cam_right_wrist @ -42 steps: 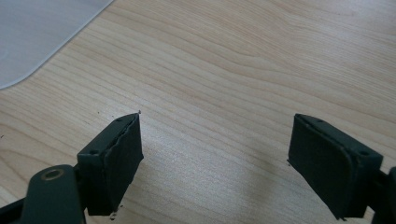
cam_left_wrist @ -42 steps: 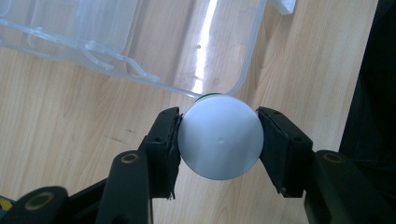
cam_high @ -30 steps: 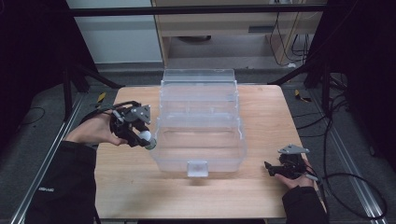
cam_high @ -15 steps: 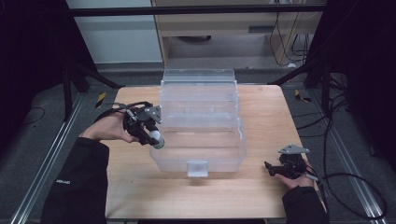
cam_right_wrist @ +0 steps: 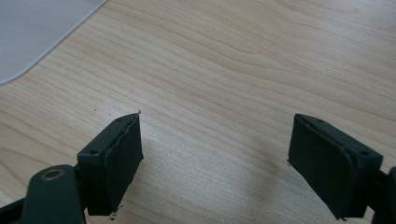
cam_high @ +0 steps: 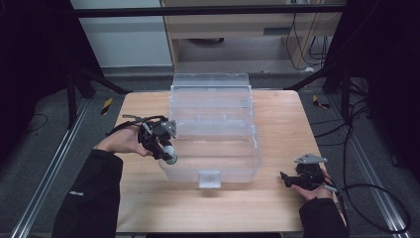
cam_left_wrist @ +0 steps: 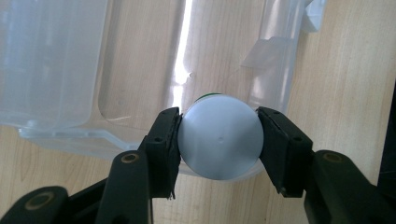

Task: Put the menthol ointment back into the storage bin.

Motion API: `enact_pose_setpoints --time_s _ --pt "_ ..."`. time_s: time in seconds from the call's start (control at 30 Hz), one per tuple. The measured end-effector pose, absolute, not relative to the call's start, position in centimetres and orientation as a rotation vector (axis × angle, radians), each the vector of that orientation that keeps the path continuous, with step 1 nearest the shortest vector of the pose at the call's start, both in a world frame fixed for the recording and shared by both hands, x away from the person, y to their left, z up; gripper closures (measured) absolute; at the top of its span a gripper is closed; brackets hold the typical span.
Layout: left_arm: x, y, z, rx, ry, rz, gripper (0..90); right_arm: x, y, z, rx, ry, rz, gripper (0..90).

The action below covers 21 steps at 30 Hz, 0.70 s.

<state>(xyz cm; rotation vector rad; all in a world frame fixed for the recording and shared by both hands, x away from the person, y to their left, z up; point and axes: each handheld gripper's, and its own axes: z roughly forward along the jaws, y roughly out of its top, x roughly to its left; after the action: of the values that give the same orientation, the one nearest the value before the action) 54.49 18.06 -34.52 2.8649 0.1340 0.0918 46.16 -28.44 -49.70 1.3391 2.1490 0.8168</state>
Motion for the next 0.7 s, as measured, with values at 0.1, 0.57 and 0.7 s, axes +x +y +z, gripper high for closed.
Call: enact_pose_setpoints --time_s 0.1,0.57,0.7 --pt "54.6 17.9 -35.1 2.876 0.132 0.077 50.5 46.2 -28.4 -49.7 1.336 2.154 0.816 17.7" --pt "54.7 17.9 -37.1 2.901 0.136 0.037 50.5 46.2 -28.3 -49.8 1.335 2.160 0.810 17.5" --pt "54.8 18.1 -37.5 2.903 0.145 0.029 50.5 46.2 -28.3 -49.8 1.332 2.161 0.807 17.5"
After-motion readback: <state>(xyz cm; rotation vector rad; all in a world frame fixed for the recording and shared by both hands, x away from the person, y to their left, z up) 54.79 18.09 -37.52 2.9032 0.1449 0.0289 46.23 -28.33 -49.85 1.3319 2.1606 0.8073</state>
